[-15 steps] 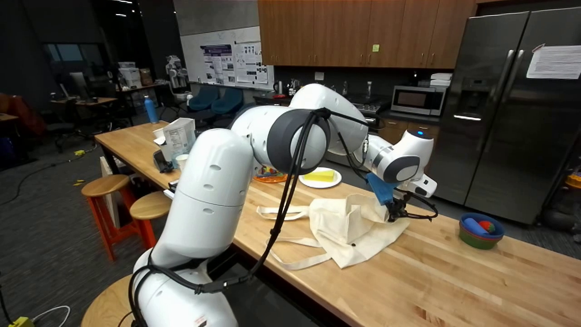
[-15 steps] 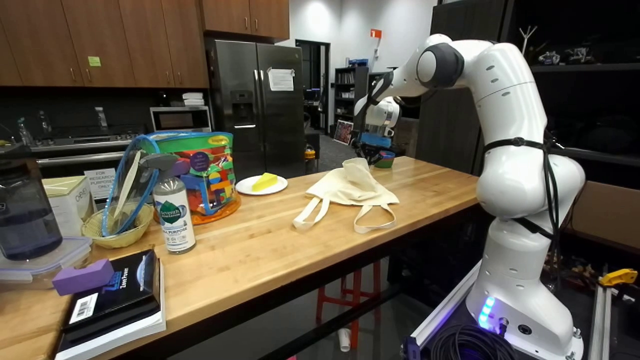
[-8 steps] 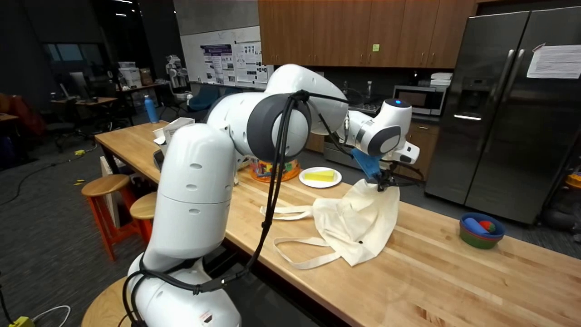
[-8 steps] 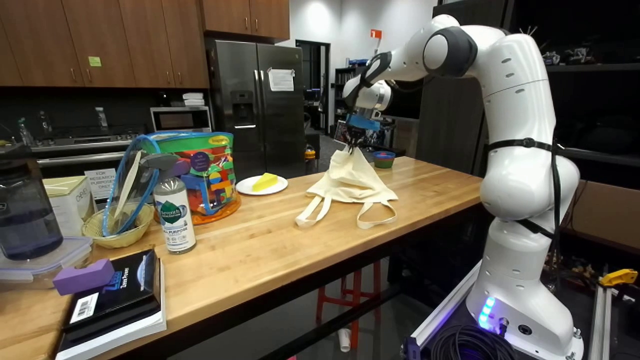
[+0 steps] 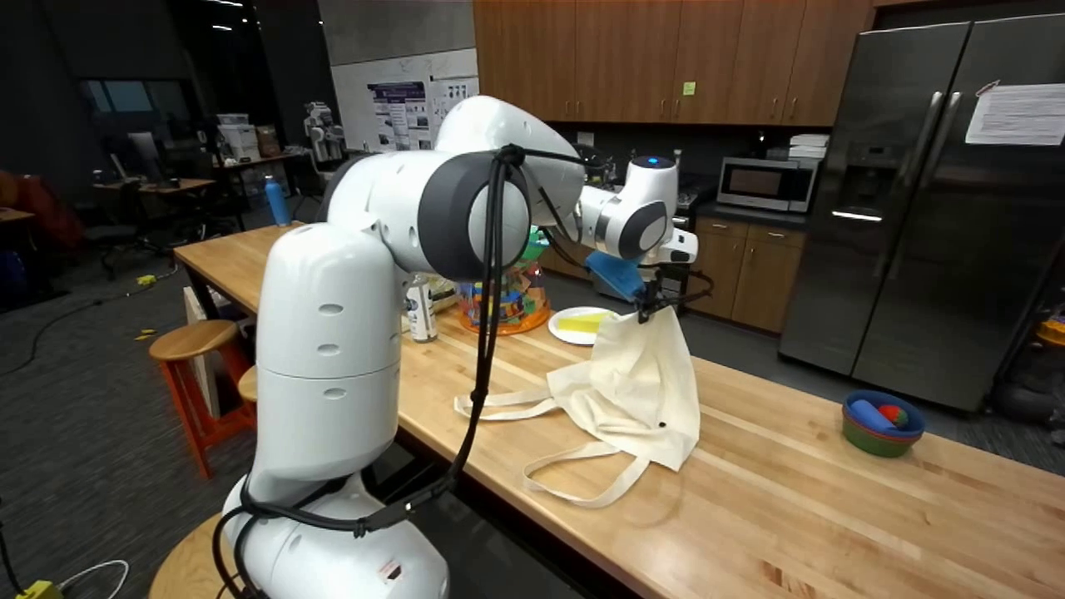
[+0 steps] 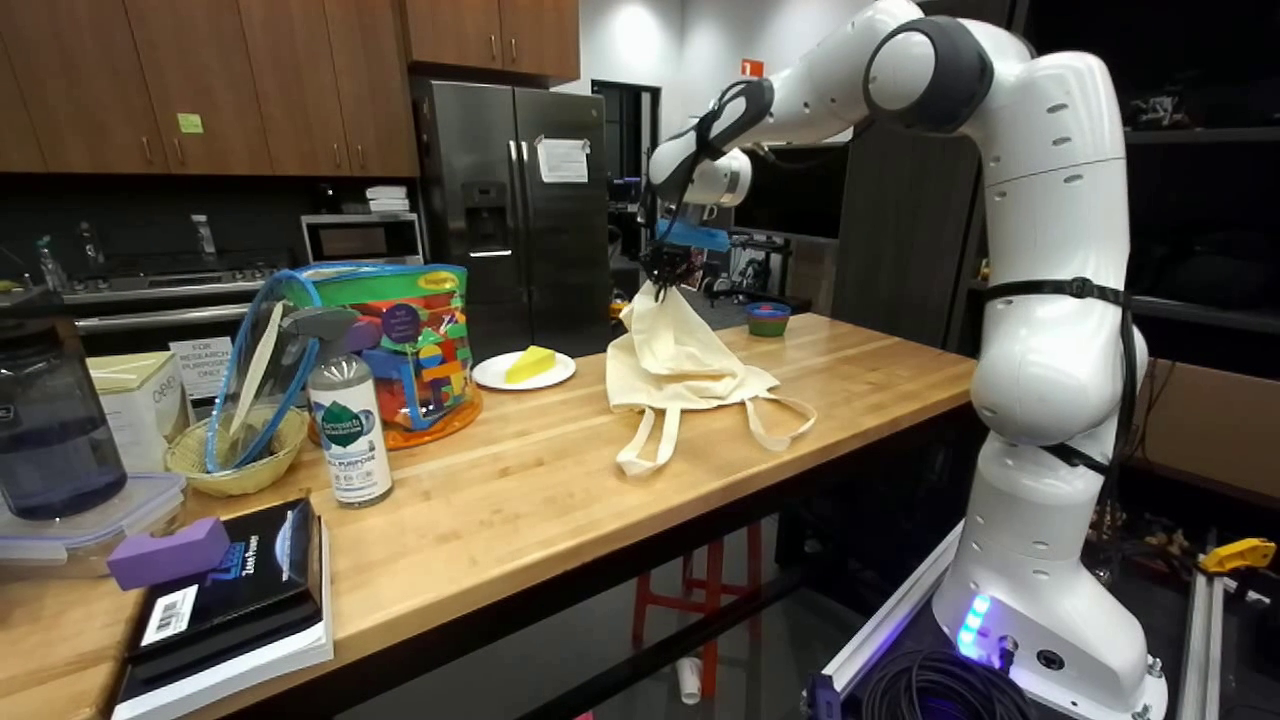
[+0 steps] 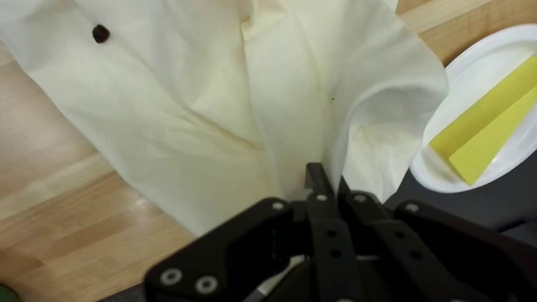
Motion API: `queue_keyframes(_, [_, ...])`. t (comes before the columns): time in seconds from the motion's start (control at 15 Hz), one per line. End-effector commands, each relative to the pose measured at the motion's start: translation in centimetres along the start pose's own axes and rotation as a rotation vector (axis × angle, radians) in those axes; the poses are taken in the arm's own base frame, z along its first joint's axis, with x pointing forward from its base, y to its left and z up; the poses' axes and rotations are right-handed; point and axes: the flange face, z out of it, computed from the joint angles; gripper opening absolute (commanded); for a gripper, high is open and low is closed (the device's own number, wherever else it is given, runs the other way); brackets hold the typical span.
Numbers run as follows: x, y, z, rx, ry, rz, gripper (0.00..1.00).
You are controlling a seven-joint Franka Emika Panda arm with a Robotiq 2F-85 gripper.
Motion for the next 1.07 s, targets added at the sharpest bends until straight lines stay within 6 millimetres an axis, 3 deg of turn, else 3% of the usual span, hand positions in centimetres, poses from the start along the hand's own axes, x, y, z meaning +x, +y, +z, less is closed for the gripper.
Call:
queue_keyframes(0.0, [-4.2,-3.9,-0.7,-0.022,0.002,-0.161,0.01])
queue_keyframes(0.53, [-13.2,-12.3,-0.8,-0.077,-0.004,-0.475,0.01])
queue_keyframes(1.0, [-21.8,-17.1,-0.3,-0.130,0.004,-0.698,0.01])
